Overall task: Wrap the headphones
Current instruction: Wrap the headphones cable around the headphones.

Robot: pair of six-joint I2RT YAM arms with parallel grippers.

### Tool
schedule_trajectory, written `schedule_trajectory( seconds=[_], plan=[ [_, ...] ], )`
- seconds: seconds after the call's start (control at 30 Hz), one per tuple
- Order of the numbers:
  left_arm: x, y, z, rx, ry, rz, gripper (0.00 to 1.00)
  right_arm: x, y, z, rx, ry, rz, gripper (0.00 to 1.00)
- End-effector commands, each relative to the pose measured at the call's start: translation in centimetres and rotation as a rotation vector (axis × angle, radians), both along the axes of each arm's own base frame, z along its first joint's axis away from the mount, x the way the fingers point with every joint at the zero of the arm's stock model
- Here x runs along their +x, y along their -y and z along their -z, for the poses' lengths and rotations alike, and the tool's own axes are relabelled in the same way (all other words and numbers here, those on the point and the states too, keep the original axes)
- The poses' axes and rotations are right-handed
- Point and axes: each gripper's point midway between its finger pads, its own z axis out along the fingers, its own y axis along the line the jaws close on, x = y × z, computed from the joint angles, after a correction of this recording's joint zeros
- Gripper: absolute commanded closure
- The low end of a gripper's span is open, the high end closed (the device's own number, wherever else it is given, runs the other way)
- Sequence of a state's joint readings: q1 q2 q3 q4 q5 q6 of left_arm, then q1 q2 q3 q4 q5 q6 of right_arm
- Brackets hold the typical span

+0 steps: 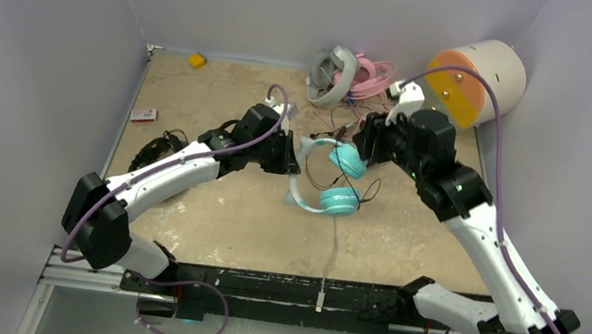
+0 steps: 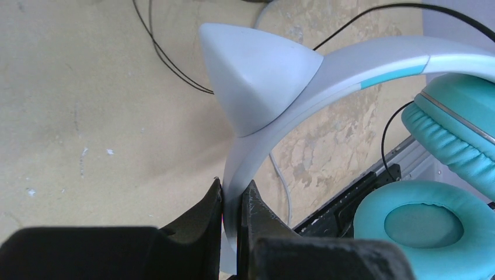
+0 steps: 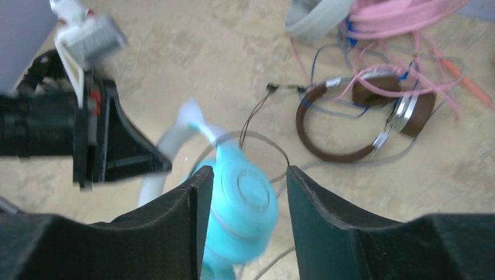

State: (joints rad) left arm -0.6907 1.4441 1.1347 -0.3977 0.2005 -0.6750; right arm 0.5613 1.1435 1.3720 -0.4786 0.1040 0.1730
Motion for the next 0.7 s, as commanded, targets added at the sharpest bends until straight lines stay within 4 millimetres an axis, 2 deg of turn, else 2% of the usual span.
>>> schedule_trajectory(
  seconds=[0.0, 0.03, 0.17, 0.43, 0.57, 0.67],
  plan=[
    [0.5, -1.2, -2.5, -0.014, 0.080, -0.026, 1.00, -3.2, -1.0, 1.0, 0.075, 0.019, -0.141, 0.53],
    [0.5, -1.5, -2.7, -0.006, 0.089, -0.035, 1.00, -4.0, -1.4, 1.4, 0.083, 0.002, -0.185, 0.57],
    [0.6, -2.3, -3.1, 0.010, 0.117, -0.060, 1.00, -5.5, -2.2, 3.1, 0.059, -0.064, -0.272, 0.64],
    [1.3, -3.3, -3.5, 0.049, 0.138, -0.110, 1.00, -7.8, -3.1, 4.8, 0.089, -0.154, -0.362, 0.64],
    [1.7, -3.8, -3.7, 0.071, 0.150, -0.138, 1.00, -8.7, -2.9, 5.1, 0.092, -0.187, -0.376, 0.59],
    [1.7, -4.0, -3.8, 0.075, 0.155, -0.145, 1.00, -8.8, -2.2, 5.8, 0.074, -0.203, -0.338, 0.50]
  ],
)
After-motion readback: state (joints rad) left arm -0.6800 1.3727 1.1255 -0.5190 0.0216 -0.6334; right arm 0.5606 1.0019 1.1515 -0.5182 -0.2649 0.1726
